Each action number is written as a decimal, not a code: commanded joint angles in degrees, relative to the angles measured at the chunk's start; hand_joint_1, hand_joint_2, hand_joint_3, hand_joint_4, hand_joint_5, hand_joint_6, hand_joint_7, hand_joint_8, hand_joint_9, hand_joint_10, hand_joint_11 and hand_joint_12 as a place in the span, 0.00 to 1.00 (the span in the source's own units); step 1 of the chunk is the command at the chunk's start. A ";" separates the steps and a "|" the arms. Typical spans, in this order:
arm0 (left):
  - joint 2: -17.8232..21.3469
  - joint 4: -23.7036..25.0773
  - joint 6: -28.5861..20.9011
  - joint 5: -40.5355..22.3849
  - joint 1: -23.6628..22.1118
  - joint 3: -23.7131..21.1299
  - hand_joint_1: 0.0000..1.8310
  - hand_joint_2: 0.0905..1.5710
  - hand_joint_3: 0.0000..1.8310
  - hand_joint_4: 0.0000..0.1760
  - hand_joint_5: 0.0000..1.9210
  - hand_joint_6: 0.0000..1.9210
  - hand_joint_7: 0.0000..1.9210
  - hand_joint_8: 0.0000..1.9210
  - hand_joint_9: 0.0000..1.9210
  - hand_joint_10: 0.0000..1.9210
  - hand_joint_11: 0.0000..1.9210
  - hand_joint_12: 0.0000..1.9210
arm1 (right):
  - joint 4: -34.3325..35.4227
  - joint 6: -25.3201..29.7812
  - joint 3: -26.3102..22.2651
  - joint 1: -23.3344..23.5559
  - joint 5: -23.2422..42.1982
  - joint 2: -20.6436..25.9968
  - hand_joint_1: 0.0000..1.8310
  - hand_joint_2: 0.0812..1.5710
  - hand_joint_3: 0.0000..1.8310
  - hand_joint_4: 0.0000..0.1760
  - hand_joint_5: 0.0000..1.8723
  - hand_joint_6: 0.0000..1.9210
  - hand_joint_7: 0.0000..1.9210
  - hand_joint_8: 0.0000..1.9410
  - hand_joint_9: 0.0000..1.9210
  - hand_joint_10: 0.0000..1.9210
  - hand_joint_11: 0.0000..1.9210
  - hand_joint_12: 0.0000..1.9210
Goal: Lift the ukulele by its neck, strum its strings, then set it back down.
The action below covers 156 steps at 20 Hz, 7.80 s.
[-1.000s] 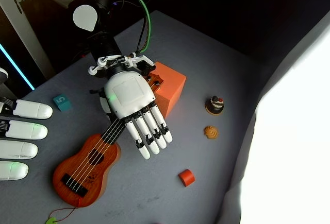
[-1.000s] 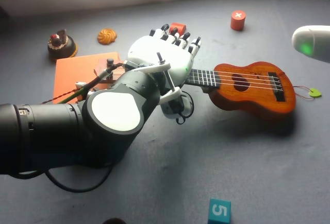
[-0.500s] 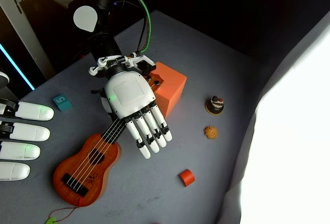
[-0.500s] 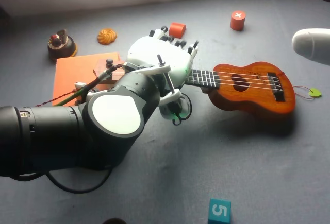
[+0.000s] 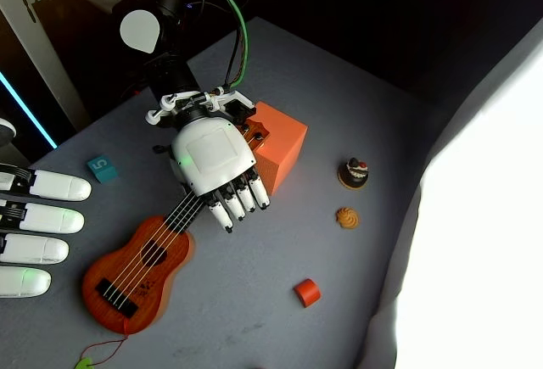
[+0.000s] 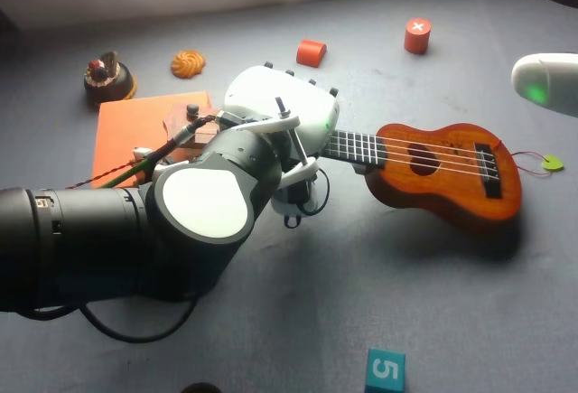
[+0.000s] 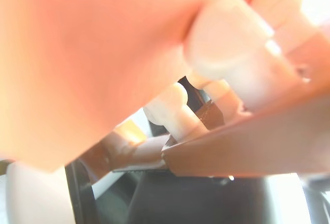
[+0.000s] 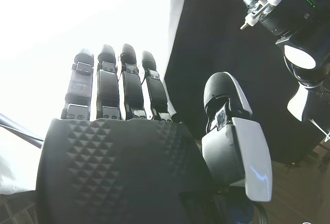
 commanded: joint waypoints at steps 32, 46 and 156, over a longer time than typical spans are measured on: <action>12.45 -13.76 3.13 -4.02 -14.36 -13.55 0.81 0.78 0.01 0.35 0.70 1.00 0.76 1.00 0.81 1.00 0.82 1.00 | -37.82 43.73 9.88 2.69 0.19 -4.64 0.02 0.82 0.00 0.00 0.09 0.00 0.10 0.00 0.09 0.01 0.00 0.17; 13.06 -14.94 4.24 -5.23 -15.23 -13.99 0.81 0.78 0.00 0.27 0.70 1.00 0.77 1.00 0.82 1.00 0.83 1.00 | -42.98 46.50 8.83 0.66 -2.78 -3.76 0.01 0.82 0.00 0.00 0.10 0.00 0.09 0.00 0.08 0.00 0.00 0.15; -9.53 24.96 -31.88 23.92 10.69 -1.34 0.65 0.68 0.17 0.00 0.40 0.63 0.38 0.88 0.41 0.99 0.44 1.00 | -26.74 38.20 13.84 5.10 7.76 -2.92 0.05 0.80 0.00 0.00 0.12 0.00 0.11 0.00 0.12 0.00 0.00 0.27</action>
